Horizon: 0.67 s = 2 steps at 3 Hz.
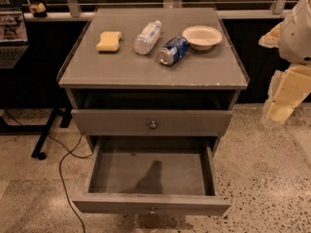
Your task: Place blue plastic bottle into middle drawer
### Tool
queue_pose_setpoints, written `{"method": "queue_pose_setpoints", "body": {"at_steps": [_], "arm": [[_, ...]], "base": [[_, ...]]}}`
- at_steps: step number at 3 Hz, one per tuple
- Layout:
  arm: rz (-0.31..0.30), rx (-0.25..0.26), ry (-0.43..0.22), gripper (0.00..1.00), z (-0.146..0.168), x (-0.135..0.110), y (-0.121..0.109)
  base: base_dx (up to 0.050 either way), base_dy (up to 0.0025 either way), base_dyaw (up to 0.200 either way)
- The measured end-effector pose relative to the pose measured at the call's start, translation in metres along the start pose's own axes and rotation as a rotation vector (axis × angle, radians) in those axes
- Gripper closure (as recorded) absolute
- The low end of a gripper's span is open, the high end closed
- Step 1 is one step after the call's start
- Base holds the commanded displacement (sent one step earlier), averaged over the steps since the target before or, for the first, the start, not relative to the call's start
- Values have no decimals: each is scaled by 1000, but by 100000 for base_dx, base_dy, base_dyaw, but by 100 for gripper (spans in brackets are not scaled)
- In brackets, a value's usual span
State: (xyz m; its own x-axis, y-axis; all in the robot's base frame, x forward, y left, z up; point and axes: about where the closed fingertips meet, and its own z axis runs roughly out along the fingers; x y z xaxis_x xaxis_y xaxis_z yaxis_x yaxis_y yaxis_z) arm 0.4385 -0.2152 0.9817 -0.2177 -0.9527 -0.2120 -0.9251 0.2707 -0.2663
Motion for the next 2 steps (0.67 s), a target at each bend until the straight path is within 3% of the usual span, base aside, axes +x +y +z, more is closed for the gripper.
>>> {"method": "queue_pose_setpoints", "body": {"at_steps": [1, 2], "arm": [[0, 0, 0, 0, 0, 0, 0], [61, 36, -79, 0, 1, -11, -6]], "base": [[0, 0, 0], [0, 0, 0]]}}
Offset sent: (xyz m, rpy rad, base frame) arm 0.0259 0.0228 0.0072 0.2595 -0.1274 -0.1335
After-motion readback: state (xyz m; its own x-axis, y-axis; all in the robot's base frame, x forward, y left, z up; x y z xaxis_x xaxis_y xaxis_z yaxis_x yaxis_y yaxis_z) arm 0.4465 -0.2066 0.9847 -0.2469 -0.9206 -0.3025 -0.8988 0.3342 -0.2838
